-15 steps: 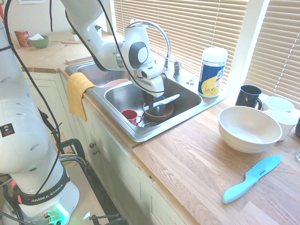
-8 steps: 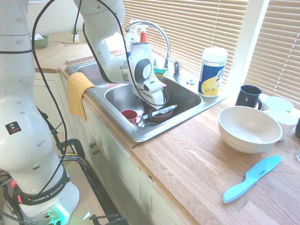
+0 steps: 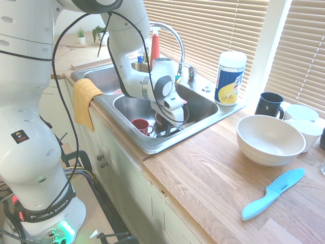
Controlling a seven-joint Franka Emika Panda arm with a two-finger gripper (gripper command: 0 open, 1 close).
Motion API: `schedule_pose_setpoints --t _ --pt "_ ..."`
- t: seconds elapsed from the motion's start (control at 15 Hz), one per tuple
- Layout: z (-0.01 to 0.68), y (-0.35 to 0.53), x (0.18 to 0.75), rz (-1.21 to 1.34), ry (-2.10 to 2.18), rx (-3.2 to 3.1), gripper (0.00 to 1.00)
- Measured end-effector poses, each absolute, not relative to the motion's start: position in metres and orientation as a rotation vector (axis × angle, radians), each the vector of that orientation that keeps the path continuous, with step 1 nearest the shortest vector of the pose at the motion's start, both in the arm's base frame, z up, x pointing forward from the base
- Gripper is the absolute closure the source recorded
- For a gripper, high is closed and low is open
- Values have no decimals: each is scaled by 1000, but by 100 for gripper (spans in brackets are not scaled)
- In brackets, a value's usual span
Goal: Put the knife into the sink
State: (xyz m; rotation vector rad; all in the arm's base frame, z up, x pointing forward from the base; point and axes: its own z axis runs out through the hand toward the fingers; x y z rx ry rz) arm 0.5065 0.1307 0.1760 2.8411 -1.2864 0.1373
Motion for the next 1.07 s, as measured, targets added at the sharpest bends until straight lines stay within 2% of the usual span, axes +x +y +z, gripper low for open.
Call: schedule_pose_setpoints --t 0.07,0.13,1.07 --pt "173 131 509 132 -1290 2840 100" --pt "171 131 511 127 -1298 2839 0" --pt "169 126 516 108 -1338 2835 0"
